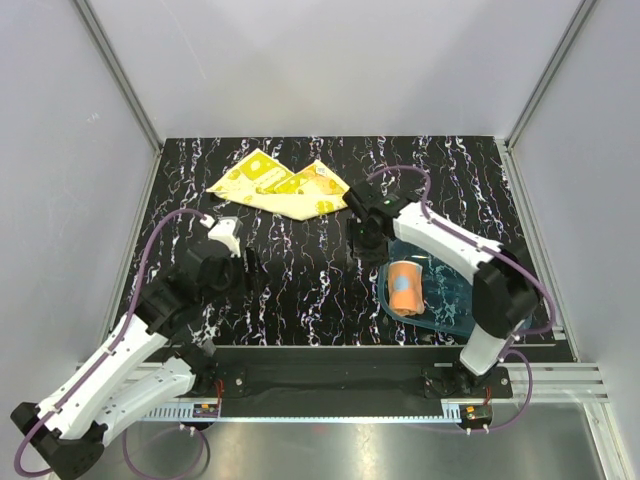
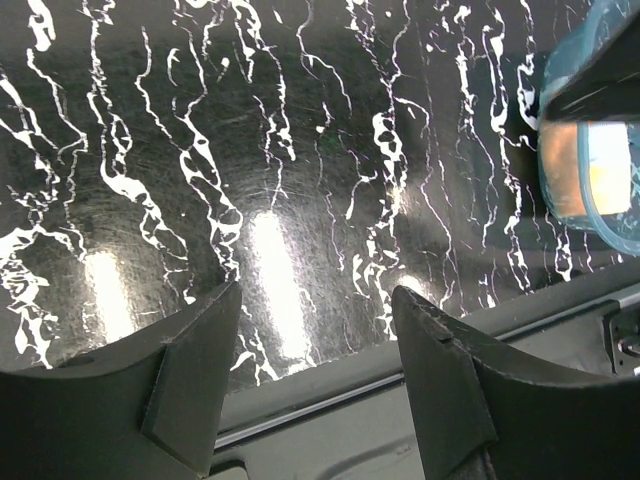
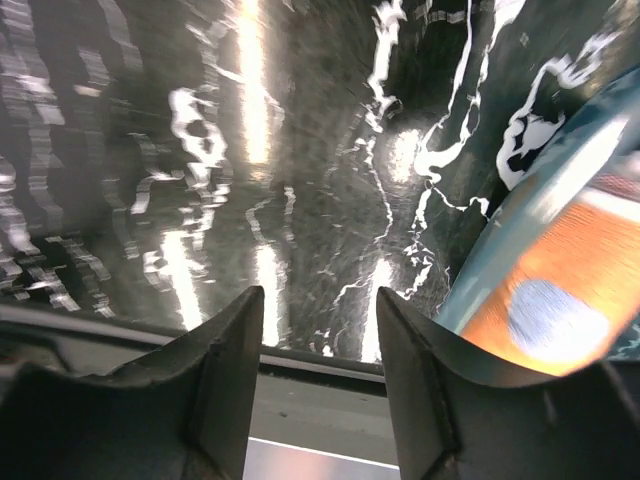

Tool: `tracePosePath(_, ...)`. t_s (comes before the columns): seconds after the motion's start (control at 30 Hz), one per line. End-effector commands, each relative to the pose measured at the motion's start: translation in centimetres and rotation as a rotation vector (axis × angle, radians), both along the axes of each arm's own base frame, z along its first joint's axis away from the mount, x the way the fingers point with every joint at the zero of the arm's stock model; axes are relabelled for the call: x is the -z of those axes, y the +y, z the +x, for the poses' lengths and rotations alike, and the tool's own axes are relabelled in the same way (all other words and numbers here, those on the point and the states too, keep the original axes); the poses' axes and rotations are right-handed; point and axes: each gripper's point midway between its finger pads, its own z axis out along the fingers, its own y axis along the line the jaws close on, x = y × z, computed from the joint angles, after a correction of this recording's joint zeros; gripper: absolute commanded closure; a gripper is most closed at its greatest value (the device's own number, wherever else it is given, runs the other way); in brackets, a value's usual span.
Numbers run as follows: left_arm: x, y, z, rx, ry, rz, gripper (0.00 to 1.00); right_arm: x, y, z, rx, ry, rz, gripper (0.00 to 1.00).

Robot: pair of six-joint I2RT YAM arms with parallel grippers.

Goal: Roll the towels
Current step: Place the rolled towel into the container, then move the towel to the center of the board

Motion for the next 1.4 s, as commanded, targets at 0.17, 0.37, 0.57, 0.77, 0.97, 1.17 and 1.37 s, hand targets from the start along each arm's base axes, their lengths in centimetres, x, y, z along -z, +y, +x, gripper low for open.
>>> tracePosePath(0.17,-0.7,0.7,0.8,-0.035,-0.045,0.017,0.32,4.5,-1.7,-1.9,-0.006,0.097,-0.113,0.47)
tracePosePath(0.37,-0.5,0.7,0.8,-0.039,-0.039,0.021,0.32,5.1,-4.9,-2.9,0.031,0.107,-0.238,0.46)
tracePosePath(0.57,-0.6,0.6,0.9,-0.035,-0.043,0.019,0.32,5.7,-7.8,-3.4,0.084,0.128,-0.296,0.46)
tracePosePath(0.77,-0.6,0.6,0.8,-0.027,-0.045,0.018,0.32,2.5,-3.7,-0.1,0.067,0.044,-0.124,0.46)
tracePosePath(0.97,-0.9,0.6,0.9,-0.031,-0.058,0.011,0.32,-1.6,-1.0,8.7,0.156,-0.056,0.031,0.48)
tracePosePath(1.17,-1.1,0.8,0.8,-0.034,-0.069,0.004,0.32,-0.8,-1.3,17.9,0.224,-0.059,0.06,0.51)
tracePosePath(1.37,-1.1,0.7,0.8,-0.03,-0.072,-0.002,0.32,1.8,0.0,25.0,0.286,-0.095,0.151,0.42)
